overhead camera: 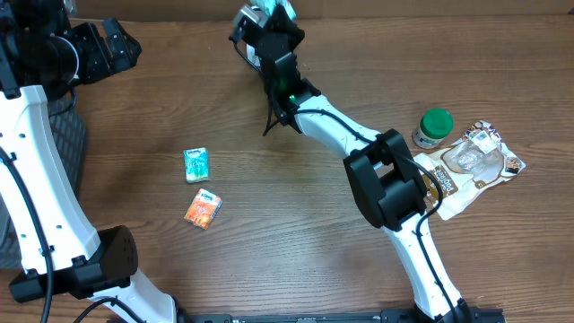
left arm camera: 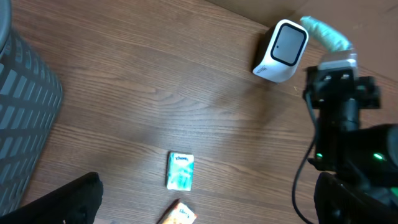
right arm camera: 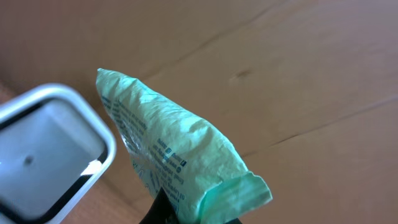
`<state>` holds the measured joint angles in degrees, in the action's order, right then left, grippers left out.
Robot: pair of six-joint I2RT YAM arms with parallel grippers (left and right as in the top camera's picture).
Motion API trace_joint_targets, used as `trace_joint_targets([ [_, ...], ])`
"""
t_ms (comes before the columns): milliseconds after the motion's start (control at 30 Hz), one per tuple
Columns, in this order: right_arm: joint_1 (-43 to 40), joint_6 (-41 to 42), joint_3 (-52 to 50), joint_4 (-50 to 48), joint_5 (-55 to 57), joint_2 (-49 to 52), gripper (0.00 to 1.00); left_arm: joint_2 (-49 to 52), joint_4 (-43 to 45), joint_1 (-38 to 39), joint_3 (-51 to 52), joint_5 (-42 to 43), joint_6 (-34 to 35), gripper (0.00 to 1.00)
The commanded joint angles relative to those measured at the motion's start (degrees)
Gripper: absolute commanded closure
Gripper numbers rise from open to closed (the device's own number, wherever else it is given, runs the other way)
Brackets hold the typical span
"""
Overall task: Scan the item barcode
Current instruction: 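Hold the packet's barcode against the white scanner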
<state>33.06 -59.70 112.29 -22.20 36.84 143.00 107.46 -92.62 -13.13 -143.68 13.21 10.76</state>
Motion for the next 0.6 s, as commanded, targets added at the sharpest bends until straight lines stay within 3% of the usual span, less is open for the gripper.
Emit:
trace_joint_targets([
  [0,-0.7,-0.9,0.9,-1.2,0.4,0.8,0.96,-0.7,0.0,0.0,-0.4,-0.1,0.6,0.0],
  [367,-1.4,-1.6,0.9,0.1,0.1,1.8,0.96,-0.7,0.1,0.0,-0.4,-0.1,0.6,0.01],
  [567,-1.4,-17.8,0.9,0.9,0.1,1.8,0.96,-0.7,0.1,0.0,-0.4,-0.1,0.6,0.0],
])
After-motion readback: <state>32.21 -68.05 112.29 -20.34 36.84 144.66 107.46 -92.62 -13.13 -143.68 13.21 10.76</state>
